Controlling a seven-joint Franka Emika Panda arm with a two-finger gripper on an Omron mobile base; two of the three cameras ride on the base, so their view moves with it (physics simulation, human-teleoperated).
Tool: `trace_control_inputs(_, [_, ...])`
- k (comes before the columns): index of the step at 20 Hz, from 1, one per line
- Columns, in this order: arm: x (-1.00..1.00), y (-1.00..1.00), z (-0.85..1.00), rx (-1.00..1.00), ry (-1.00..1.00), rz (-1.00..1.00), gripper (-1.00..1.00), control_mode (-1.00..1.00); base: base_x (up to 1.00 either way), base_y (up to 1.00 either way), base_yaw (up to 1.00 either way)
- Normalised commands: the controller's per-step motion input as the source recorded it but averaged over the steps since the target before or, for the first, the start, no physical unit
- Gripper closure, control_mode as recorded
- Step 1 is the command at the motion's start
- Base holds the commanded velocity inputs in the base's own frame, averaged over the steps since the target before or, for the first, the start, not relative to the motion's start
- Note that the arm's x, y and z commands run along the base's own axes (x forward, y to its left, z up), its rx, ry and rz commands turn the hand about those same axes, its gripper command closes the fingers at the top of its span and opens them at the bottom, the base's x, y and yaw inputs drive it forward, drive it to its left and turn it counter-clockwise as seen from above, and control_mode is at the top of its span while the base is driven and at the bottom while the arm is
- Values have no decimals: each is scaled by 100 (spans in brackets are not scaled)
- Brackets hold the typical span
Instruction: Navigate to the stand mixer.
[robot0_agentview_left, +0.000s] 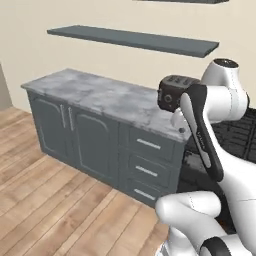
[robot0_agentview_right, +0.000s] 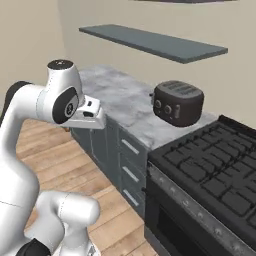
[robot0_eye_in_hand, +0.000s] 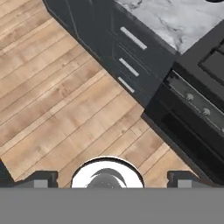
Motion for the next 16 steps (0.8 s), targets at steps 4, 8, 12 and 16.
trace_control_inputs(4, [0,0,0,0,0,0,-100,100,0,0,100])
trace_control_inputs(8, [0,0,0,0,0,0,-100,100,0,0,100])
trace_control_inputs(12, [0,0,0,0,0,0,-100,100,1,-4,100])
trace_control_inputs(16, [0,0,0,0,0,0,-100,100,8,0,100])
